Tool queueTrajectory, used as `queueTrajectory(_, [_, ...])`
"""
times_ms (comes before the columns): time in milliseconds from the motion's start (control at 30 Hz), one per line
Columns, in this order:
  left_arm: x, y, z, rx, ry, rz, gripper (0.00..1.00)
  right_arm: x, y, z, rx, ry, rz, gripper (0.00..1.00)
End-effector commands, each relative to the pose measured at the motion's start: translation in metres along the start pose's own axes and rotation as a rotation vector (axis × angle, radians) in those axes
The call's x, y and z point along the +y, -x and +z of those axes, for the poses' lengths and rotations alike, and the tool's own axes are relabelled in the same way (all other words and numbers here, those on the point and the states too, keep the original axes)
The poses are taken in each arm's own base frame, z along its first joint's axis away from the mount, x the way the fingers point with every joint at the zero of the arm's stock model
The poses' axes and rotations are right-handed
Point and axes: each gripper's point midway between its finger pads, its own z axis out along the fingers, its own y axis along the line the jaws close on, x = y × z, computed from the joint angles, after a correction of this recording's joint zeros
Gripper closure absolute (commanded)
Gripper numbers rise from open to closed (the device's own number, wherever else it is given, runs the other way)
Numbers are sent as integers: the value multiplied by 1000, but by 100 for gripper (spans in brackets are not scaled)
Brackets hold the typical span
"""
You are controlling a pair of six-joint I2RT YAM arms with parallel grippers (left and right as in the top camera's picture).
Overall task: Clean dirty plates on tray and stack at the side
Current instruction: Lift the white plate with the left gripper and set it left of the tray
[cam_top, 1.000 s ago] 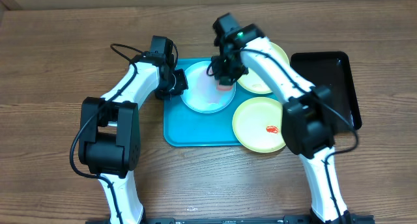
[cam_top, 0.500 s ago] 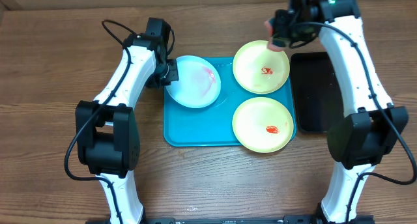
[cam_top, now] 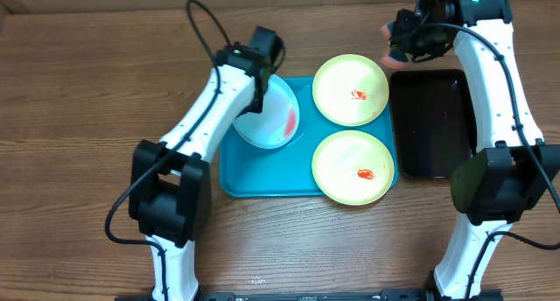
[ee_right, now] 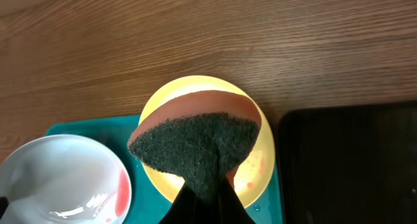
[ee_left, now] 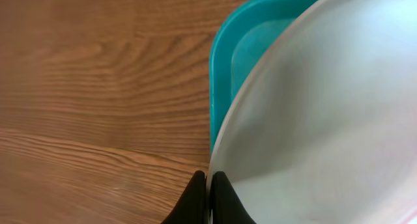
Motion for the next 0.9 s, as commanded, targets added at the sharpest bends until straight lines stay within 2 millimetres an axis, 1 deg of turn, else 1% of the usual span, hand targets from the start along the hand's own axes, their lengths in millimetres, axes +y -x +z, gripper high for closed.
queueTrajectory(0, [20,18,-23,-104,145,17,96,1,8,-14,-38,6,-19,96])
queueTrajectory(100, [22,27,-36,-157,193,-6,96,-1,8,-14,-41,-9,-19,96])
queueTrajectory(200, [29,43,-59,-228,207,-38,96,-3,8,-14,-40,-17,-18,96])
queueTrajectory(300, [45,53,-84,-298,262,-73,96,-3,7,-14,-37,-18,-17,96])
queueTrajectory(367, [60,57,-103,-354,351,-88,96,-3,7,-14,-37,-18,-17,96])
queueTrajectory(433, [65,58,-115,-390,408,-90,96,-3,7,-14,-36,-18,-17,96])
queueTrajectory(500, [64,59,-130,-433,467,-79,96,-4,6,-14,-33,-19,-16,96])
queueTrajectory(667, [53,58,-151,-494,523,-52,96,-5,4,-14,-24,-22,-12,96])
queueTrajectory(867, [42,50,-157,-489,528,12,96,-7,3,-14,-19,-25,-8,96])
